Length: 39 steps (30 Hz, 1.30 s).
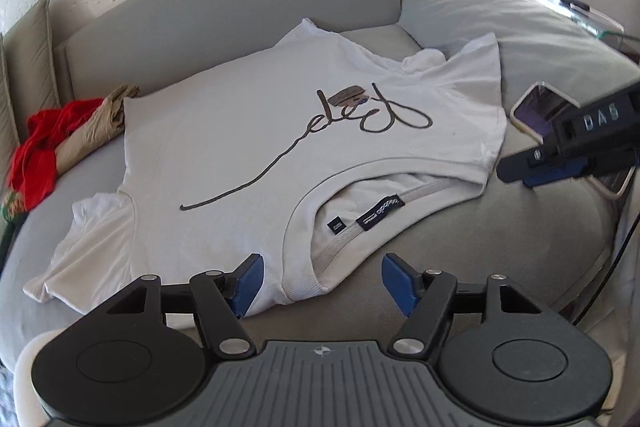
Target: Fold clothes
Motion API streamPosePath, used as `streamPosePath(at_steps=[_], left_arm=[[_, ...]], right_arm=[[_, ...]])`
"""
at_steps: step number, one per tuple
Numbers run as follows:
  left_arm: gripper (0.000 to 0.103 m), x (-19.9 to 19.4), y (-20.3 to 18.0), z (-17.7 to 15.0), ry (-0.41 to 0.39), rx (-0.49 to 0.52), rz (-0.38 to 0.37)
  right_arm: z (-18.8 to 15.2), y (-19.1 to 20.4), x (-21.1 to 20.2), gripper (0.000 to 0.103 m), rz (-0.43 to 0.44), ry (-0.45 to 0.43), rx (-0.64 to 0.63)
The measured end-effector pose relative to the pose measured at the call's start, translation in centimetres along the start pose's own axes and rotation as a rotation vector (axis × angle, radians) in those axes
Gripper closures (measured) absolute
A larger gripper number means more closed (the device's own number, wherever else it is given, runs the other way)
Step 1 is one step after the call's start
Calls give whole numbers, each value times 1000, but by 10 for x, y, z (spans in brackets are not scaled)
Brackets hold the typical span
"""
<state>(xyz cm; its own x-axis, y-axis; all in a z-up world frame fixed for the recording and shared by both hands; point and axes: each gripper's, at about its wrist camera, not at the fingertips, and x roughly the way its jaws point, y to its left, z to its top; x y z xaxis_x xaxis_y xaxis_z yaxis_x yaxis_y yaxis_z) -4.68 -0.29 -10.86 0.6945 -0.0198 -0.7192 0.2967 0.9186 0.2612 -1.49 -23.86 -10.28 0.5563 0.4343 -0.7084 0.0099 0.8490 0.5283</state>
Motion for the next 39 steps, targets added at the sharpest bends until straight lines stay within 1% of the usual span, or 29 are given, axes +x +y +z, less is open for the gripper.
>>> streamPosePath(at_steps=[1, 4, 6, 7, 9, 11, 13, 14, 15, 16, 17, 19, 20, 22, 24, 25, 26, 27, 29, 30, 31, 32, 34, 36, 38, 39], left_arm=[[39, 4, -3, -3, 13, 38, 27], [39, 5, 4, -4, 22, 11, 10], [38, 8, 8, -4, 37, -8, -7], [39, 10, 8, -3, 37, -1, -8], [39, 12, 6, -1, 36, 24, -7], [39, 14, 2, 3, 22, 73, 15], [45, 15, -4, 5, 9, 138, 50], [46, 15, -7, 5, 3, 174, 68], [49, 16, -10, 5, -3, 203, 75], [54, 16, -12, 5, -9, 220, 74], [57, 17, -14, 5, -14, 235, 73], [69, 18, -18, 5, -26, 259, 75], [71, 19, -20, 6, -30, 267, 79], [88, 22, -21, 7, -28, 270, 82], [91, 23, -21, 8, -26, 260, 80], [92, 22, -20, 8, -27, 251, 77], [93, 20, -19, 8, -29, 242, 73], [93, 19, -17, 9, -30, 232, 68], [94, 12, -16, 7, -27, 232, 56], [102, 9, -15, 5, -19, 238, 39], [102, 5, -15, 4, -4, 236, 13], [102, 2, -16, 2, 1, 240, 7], [101, 5, -18, -3, 2, 262, 29], [101, 7, -20, -2, 3, 271, 35], [93, 1, -19, 1, -8, 263, 17], [82, -3, -17, 2, -10, 256, -7]], right_arm=[[2, -1, 5, 58, 15, -2, 12], [5, -6, 13, 58, 63, -14, 55], [7, -9, 17, 61, 76, -13, 74], [8, -11, 18, 63, 79, -14, 86], [8, -15, 20, 64, 92, -15, 122], [9, -20, 21, 65, 104, -19, 154], [9, -24, 22, 67, 113, -26, 186], [9, -27, 23, 68, 120, -30, 211], [8, -31, 24, 68, 132, -35, 242], [7, -35, 25, 68, 146, -40, 275], [6, -39, 27, 68, 162, -46, 308], [6, -46, 32, 68, 192, -63, 368], [7, -48, 35, 68, 202, -73, 384], [9, -49, 40, 68, 208, -98, 387], [12, -46, 46, 70, 190, -118, 375], [14, -43, 48, 88, 166, -120, 365], [16, -41, 49, 103, 130, -117, 351], [18, -38, 51, 103, 94, -114, 337], [20, -24, 47, 103, 25, -119, 249], [20, -15, 43, 103, -15, -125, 185], [20, -6, 38, 103, -56, -128, 125], [20, 0, 34, 103, -88, -126, 89], [17, 2, 29, 103, -128, -108, 64], [17, -2, 30, 103, -129, -75, 35], [19, -1, 28, 103, -131, -52, 14], [20, 0, 25, 101, -131, -36, 15]])
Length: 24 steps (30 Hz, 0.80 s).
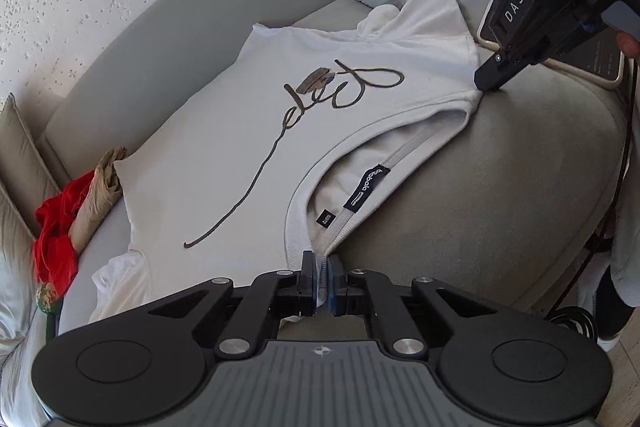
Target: Fold clothes
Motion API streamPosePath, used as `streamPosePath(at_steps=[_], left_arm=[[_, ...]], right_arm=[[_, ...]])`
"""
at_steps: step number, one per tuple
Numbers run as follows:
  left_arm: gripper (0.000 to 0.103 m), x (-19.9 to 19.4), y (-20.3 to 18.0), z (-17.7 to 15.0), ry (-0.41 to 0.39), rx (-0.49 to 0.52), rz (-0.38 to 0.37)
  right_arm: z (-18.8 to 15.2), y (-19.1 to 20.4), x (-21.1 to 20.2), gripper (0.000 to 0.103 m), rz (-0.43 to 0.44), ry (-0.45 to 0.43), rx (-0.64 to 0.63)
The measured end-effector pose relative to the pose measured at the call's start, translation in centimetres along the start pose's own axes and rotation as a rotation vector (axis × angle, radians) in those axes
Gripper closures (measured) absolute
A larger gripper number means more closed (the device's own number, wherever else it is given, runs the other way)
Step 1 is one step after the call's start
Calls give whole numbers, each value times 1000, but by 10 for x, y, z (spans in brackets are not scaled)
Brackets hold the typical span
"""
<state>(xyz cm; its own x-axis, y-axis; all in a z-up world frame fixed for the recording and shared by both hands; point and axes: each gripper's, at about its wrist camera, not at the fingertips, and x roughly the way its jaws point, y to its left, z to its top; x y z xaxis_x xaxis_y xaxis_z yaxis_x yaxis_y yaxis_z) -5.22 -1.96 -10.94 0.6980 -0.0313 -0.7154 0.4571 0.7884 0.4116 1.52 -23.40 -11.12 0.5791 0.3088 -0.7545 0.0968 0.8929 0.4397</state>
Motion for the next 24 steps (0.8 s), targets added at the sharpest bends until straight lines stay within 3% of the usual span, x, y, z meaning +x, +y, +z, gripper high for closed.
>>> streamPosePath(at_steps=[2, 3, 7, 13, 16, 20, 22, 24], left_arm=[[70, -11, 3, 2, -22, -28, -23], [62, -15, 6, 4, -35, -58, -36], [59, -17, 19, 15, -79, -218, -92], [63, 29, 43, 13, 41, -426, -11], [63, 29, 53, 0, 90, -483, -59], [65, 15, 59, -1, 149, -488, -160], [64, 7, 63, 0, 129, -515, -167], [61, 1, 67, 5, 98, -530, -157]], right_arm=[[0, -1, -12, 88, 6, 17, -2], [0, 0, -20, 88, 3, 4, -15], [0, 14, -44, 87, 28, -103, -141], [-3, 51, -8, 87, 95, -49, -325], [-19, 59, 8, 87, 56, 28, -430], [-31, 49, -11, 87, 58, 84, -434], [-30, 42, -24, 86, 61, 108, -425], [-27, 33, -40, 75, 58, 72, -393]])
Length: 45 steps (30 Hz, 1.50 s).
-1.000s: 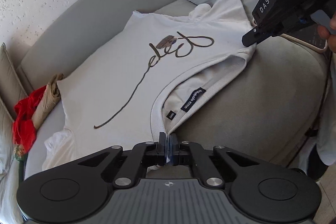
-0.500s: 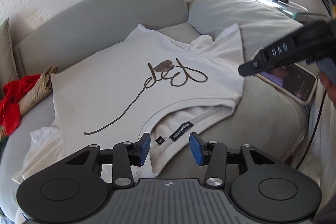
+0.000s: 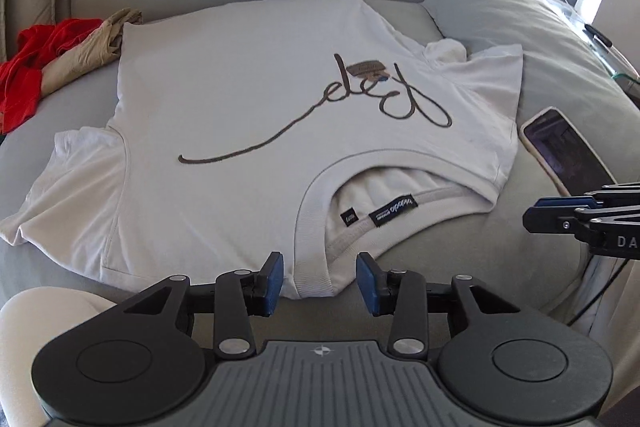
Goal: Fold clothes
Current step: 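Grasp the sleeve nearest the right tool with the right tool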
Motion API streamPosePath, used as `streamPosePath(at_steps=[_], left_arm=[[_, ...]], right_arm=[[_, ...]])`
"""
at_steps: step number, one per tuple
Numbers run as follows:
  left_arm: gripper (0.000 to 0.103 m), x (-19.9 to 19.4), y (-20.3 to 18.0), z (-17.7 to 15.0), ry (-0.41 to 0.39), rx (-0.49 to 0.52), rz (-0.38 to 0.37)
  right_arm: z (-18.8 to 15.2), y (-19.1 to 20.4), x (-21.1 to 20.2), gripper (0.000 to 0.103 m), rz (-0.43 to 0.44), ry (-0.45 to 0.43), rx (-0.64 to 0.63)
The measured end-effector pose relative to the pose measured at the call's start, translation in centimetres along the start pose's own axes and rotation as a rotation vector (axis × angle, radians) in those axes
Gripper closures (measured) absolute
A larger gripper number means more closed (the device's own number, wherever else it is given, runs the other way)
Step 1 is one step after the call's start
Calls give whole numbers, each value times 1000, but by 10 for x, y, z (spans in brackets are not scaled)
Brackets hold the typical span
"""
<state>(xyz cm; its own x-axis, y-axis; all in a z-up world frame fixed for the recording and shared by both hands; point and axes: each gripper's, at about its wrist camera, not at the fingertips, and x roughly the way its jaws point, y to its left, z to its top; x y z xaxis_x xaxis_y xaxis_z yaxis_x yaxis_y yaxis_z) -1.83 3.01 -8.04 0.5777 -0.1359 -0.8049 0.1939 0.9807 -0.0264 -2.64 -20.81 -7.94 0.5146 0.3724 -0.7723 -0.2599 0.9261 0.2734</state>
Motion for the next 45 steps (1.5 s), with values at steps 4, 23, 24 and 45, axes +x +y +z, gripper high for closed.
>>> streamPosePath(at_steps=[4, 23, 24, 45], left_arm=[[47, -2, 0, 18, -68, -16, 17], [43, 53, 10, 34, 42, -138, 2], [43, 54, 11, 34, 44, -140, 0], [42, 30, 17, 28, -20, -185, -29]], right_arm=[[9, -25, -32, 46, -25, -99, 107], [85, -222, 7, 53, 22, -256, 740], [90, -224, 14, 53, 23, -259, 734], [168, -153, 47, 102, -275, -340, 241]])
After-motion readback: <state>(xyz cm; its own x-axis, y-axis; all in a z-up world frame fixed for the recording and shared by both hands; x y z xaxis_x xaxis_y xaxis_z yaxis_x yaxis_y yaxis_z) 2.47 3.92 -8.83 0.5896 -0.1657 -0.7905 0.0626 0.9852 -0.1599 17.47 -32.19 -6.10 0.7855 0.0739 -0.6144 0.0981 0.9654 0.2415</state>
